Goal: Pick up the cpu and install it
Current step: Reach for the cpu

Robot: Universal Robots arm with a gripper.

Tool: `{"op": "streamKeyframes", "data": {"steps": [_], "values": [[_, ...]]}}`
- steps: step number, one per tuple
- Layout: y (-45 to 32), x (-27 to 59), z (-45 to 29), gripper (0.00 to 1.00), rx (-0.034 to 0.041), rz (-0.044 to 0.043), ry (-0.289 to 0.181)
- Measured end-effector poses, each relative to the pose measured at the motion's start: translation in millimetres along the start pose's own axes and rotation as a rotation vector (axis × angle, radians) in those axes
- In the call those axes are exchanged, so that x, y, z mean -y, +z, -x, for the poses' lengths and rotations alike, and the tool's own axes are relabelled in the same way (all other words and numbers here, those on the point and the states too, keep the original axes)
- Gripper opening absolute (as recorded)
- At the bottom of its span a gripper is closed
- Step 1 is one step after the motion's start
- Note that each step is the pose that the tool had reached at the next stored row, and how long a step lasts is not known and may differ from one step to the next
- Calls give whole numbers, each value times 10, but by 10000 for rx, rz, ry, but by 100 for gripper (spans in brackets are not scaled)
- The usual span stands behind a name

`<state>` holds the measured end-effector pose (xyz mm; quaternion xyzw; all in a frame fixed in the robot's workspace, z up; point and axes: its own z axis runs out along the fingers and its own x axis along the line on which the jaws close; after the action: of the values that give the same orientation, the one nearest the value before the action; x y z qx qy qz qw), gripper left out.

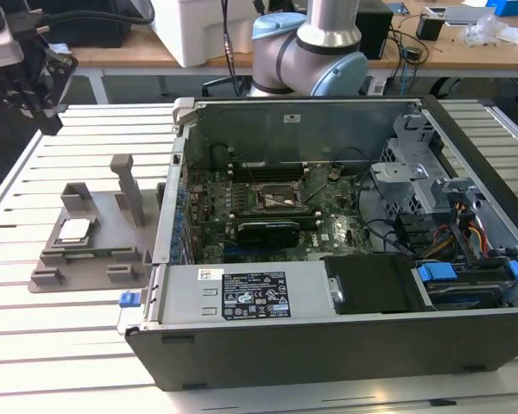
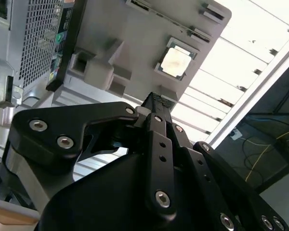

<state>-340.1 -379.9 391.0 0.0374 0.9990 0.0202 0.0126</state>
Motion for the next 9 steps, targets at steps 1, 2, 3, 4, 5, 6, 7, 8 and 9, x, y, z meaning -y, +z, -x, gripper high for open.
{"op": "streamKeyframes", "data": {"steps": [1, 2, 3, 4, 5, 6, 7, 8, 9], "values": [[-1, 0, -61, 11, 0, 0, -1], [-2, 0, -115, 11, -1, -1, 1], [-2, -1, -151, 11, 0, 0, 1], [-2, -1, -179, 11, -1, 0, 1], [-2, -1, -233, 11, 0, -1, 0], [-1, -2, -260, 11, 0, 0, 0], [1, -4, -287, 11, 0, 0, 0], [4, -8, -319, 11, 0, -1, 0], [8, -12, -360, 11, 0, 0, 0]]}}
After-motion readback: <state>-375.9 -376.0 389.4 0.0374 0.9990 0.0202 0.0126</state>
